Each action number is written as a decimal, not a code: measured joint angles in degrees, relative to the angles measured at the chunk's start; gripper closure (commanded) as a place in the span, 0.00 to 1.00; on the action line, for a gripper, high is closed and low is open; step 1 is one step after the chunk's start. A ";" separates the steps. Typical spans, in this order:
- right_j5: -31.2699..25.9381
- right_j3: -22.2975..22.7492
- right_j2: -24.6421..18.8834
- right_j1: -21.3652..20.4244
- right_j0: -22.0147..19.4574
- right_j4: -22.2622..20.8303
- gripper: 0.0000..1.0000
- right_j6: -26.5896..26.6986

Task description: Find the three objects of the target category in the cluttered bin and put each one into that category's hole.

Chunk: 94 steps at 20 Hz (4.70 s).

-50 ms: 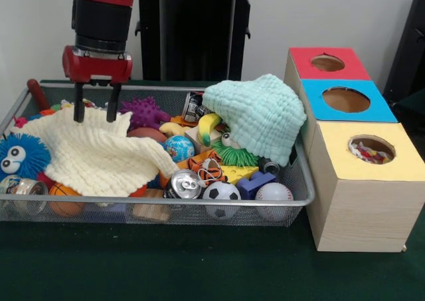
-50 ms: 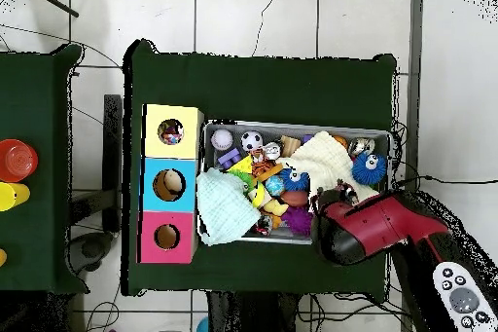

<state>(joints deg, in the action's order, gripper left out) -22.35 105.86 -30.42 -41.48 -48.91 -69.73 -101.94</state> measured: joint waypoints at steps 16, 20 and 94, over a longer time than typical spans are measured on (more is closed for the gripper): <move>4.91 -3.32 3.15 4.28 0.19 0.02 0.00 0.00; 6.17 -3.85 2.65 5.23 -1.26 0.01 0.00 0.00; -1.99 13.31 -34.07 6.36 -25.58 34.11 1.00 0.01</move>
<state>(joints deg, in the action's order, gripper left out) -24.34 119.17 -64.49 -35.12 -74.48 -35.62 -101.93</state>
